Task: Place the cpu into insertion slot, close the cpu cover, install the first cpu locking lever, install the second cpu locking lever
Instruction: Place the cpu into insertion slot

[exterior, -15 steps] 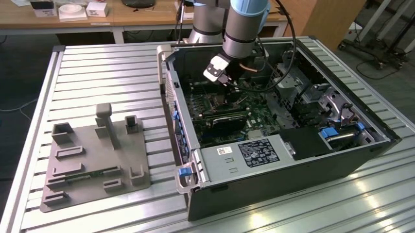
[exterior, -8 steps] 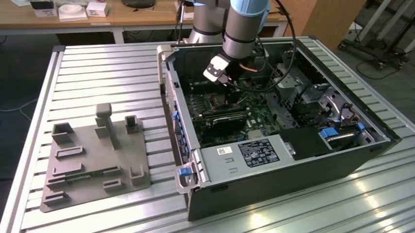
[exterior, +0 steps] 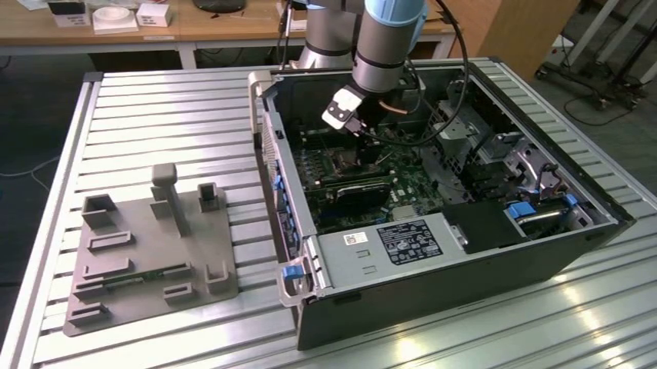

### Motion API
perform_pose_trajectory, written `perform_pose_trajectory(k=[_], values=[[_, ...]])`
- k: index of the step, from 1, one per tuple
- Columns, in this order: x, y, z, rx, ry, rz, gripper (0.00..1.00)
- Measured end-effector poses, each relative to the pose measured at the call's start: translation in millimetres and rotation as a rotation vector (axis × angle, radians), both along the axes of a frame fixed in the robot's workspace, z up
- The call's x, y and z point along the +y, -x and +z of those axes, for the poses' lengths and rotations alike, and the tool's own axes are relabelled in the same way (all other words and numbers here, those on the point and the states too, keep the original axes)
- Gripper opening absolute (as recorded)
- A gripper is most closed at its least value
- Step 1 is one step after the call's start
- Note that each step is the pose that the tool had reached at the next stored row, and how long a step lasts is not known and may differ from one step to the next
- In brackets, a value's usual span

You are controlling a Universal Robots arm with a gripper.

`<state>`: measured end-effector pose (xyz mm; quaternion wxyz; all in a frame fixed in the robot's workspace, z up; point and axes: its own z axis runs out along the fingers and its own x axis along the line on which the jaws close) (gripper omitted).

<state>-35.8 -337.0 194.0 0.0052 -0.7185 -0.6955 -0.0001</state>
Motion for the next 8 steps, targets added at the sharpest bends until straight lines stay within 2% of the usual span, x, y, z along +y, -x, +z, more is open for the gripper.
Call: perform_pose_trajectory(k=[8], values=[[0.0,-0.3,5.6,0.0006,0.0007,0.000,0.67]])
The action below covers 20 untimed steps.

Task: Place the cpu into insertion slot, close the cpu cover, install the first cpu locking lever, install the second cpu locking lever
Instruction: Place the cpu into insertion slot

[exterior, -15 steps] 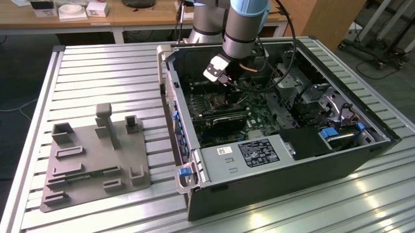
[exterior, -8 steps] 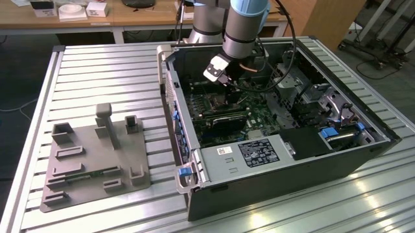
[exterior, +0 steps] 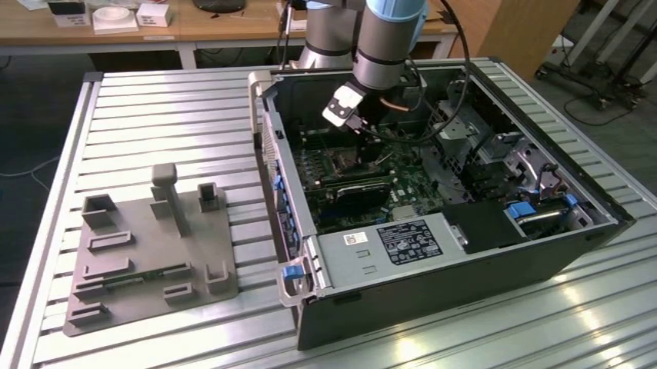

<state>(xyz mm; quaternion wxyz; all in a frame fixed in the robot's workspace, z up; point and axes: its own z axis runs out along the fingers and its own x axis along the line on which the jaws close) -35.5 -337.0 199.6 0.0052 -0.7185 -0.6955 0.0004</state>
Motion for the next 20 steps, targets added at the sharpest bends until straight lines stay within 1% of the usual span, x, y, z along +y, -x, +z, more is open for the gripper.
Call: perform_pose_trajectory(k=[8,10,11,13,14,17,18,19,20], values=[[0.0,-0.7,9.4,0.0028,0.0026,0.000,0.66],[0.0,-1.1,11.1,0.0037,0.0033,0.000,0.53],[0.0,-1.3,12.0,0.0043,0.0036,0.000,0.53],[0.0,-1.8,13.1,0.0055,0.0041,0.000,0.42],[0.1,-2.1,13.5,0.0060,0.0045,0.000,0.42],[0.0,-2.2,13.8,0.0065,0.0050,0.000,0.24],[0.0,-2.2,13.9,0.0066,0.0051,0.000,0.24],[0.0,-2.3,13.9,0.0066,0.0052,0.000,0.18],[0.0,-2.3,13.9,0.0067,0.0053,0.000,0.18]])
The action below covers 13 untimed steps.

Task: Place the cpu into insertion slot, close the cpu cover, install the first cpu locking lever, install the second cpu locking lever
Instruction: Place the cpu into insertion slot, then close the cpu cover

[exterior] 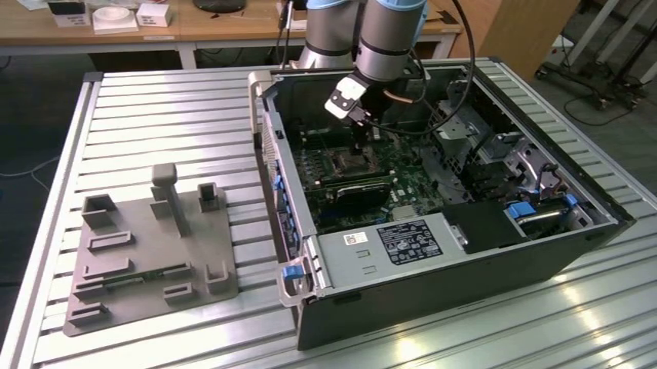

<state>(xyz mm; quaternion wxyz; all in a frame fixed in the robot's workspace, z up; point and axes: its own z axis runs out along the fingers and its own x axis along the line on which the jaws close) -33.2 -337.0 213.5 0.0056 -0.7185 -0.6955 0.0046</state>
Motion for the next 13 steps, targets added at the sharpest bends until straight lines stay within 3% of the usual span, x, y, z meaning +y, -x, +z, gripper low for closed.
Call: perform_pose_trajectory(k=[1,13], values=[[0.0,0.0,0.0,-0.0001,0.0001,0.000,0.12],[0.0,0.0,0.0,0.0000,0.0023,0.000,0.10]])
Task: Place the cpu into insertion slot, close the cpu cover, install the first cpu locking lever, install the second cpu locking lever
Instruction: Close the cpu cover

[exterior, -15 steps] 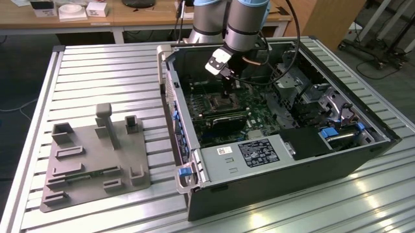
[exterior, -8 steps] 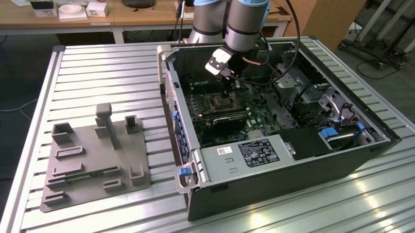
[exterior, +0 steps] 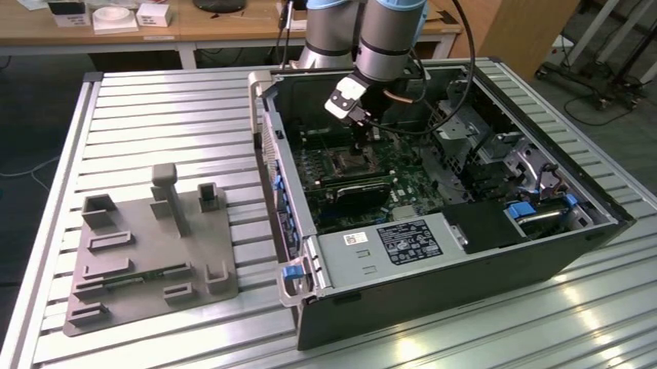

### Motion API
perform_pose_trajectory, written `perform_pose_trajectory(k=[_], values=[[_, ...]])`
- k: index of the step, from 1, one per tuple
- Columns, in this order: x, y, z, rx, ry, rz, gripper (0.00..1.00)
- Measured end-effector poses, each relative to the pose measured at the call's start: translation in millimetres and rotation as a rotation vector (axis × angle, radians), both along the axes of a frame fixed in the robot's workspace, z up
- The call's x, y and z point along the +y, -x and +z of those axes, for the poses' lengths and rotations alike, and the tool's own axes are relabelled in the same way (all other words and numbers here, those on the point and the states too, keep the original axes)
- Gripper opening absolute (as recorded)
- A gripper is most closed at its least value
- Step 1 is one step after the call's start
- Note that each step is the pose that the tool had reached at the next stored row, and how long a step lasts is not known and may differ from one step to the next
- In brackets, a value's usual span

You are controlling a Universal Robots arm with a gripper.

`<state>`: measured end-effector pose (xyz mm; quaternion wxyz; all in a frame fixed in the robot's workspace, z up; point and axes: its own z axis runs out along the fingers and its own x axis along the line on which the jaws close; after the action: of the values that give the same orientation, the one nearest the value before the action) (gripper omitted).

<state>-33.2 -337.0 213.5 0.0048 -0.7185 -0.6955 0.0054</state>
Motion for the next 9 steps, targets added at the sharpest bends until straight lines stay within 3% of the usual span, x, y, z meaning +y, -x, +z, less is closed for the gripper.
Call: perform_pose_trajectory(k=[6,9], values=[[0.0,0.0,0.0,0.0000,0.0001,0.002,0.10],[0.0,0.0,0.0,0.0000,0.0000,0.032,0.10]])
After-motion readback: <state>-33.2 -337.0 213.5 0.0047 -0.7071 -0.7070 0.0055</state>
